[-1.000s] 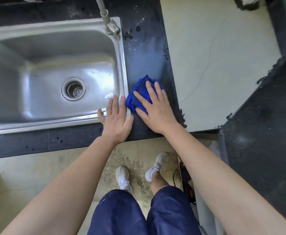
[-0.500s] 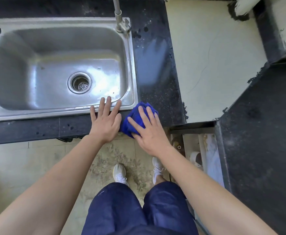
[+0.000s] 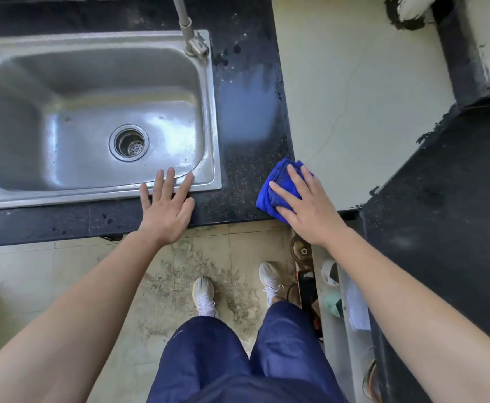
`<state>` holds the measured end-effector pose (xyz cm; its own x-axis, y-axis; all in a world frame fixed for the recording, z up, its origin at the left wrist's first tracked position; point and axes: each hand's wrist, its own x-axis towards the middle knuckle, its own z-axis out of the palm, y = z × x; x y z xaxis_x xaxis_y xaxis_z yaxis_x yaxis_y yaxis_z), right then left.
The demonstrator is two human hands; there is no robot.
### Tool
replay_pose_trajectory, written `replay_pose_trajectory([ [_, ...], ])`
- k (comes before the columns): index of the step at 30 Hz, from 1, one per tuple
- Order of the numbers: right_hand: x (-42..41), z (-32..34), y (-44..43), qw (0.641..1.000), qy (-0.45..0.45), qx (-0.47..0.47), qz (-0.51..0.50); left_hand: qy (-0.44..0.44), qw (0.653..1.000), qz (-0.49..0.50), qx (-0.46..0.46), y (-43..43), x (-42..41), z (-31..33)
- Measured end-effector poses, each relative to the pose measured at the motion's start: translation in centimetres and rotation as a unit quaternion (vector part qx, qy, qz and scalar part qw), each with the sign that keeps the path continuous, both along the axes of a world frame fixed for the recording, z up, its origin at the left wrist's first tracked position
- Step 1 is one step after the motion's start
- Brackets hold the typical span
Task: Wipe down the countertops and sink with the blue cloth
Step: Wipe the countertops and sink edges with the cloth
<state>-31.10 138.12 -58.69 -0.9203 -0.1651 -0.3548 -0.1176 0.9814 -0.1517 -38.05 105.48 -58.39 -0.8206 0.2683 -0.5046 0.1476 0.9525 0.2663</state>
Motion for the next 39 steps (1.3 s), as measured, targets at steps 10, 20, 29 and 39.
replay_pose_trajectory([
  [10, -2.0, 0.7, -1.3, 0.998, -0.037, -0.043, 0.035, -0.049, 0.995, 0.071, -0.045, 2.3, -0.4, 1.1],
  [20, -13.1, 0.7, -6.9, 0.997, -0.046, -0.021, 0.064, -0.051, 0.996, 0.052, -0.055, 2.1, -1.6, 0.9],
  [29, -16.2, 0.2, -3.3, 0.984, -0.002, 0.004, -0.177, -0.002, 0.999, -0.002, 0.041, 4.3, -8.4, 0.4],
  [39, -19.1, -0.2, -3.6, 0.986, -0.015, -0.007, -0.167, 0.076, 0.995, -0.017, 0.067, 10.1, -16.0, -2.4],
])
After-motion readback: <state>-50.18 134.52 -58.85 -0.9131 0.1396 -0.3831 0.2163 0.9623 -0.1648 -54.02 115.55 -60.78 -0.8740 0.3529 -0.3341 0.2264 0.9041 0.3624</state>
